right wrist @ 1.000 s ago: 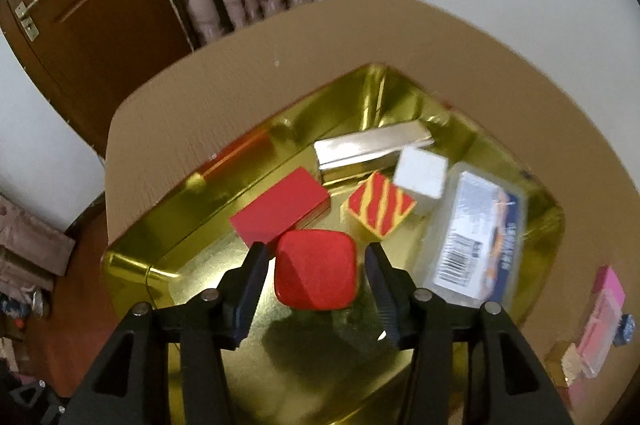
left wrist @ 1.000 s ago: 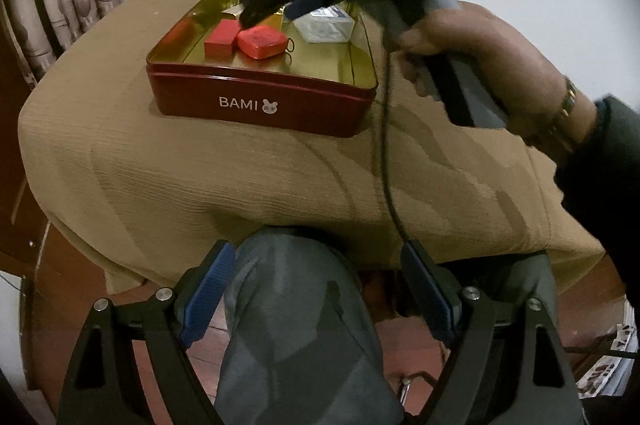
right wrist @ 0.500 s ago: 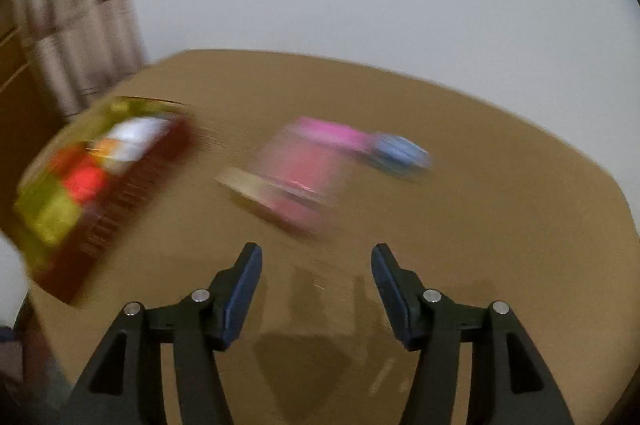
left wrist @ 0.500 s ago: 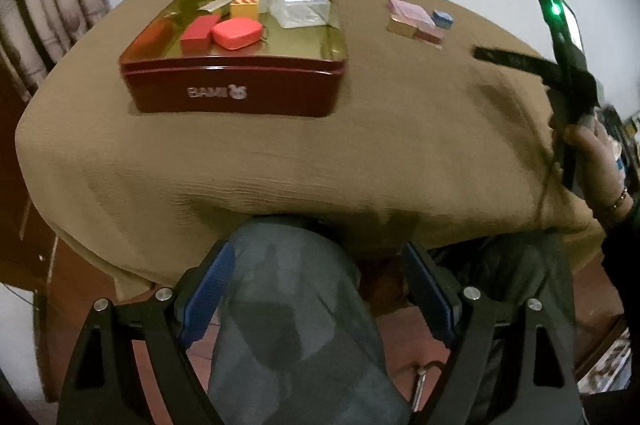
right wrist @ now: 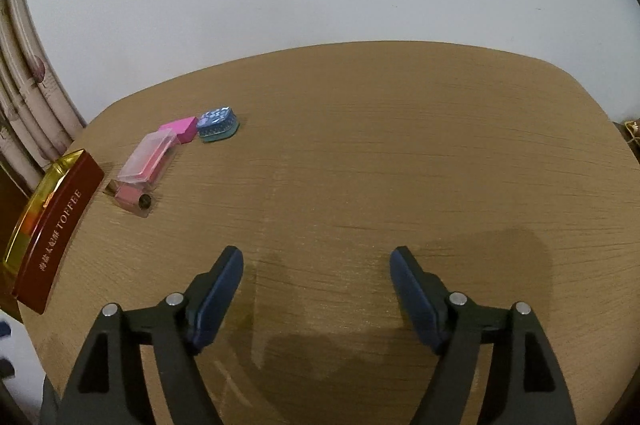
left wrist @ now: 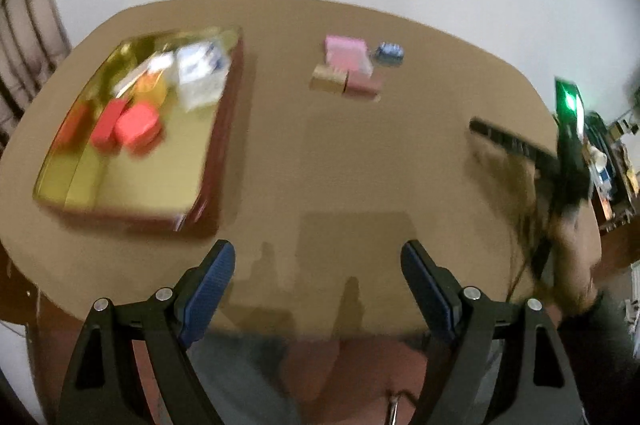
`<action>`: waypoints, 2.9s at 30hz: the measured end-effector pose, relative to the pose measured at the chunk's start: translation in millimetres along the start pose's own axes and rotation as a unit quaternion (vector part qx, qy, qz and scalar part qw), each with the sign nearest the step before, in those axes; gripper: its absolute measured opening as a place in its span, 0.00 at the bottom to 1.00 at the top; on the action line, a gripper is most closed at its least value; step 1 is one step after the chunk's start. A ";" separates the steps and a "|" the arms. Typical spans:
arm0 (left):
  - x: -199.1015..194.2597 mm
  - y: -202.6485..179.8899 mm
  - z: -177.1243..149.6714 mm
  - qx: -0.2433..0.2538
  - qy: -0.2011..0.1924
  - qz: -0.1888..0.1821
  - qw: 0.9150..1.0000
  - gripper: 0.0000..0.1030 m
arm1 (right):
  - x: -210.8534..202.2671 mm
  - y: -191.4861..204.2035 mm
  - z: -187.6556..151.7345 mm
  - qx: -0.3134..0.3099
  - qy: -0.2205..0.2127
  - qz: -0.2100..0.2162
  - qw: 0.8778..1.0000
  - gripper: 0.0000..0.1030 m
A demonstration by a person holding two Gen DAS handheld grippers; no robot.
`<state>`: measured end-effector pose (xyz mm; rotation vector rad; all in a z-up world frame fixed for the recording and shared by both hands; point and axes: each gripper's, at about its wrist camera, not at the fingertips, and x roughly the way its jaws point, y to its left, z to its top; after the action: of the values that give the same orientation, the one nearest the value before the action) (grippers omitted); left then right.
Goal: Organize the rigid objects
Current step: 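Lift the right tool away from the tin, then move the left tool to the gold-and-pink tube and close on it, then carry the gold-and-pink tube into the tin and open the left tool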
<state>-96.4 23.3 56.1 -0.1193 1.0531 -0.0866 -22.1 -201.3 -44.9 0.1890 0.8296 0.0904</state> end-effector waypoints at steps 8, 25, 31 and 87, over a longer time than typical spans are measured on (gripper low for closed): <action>68.5 -26.2 94.4 -0.088 0.031 -0.040 0.995 0.79 | -12.8 -9.4 1.6 0.007 -0.020 0.031 0.999 0.76; 155.5 -28.6 145.5 -0.184 0.094 0.013 0.978 0.78 | -61.5 -30.8 -6.0 0.025 -0.075 0.073 0.994 0.76; 145.9 -18.3 133.4 -0.177 0.103 0.029 0.978 0.78 | -67.3 -35.2 -7.0 0.030 -0.077 0.073 0.994 0.76; 51.3 -12.2 134.4 0.010 0.063 0.025 0.998 0.17 | -61.3 -35.9 -3.4 0.046 -0.056 0.051 0.996 0.76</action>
<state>45.6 12.3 79.4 -0.0710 1.1797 -0.0604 -65.6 -245.4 -10.0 0.3214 0.7126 0.1371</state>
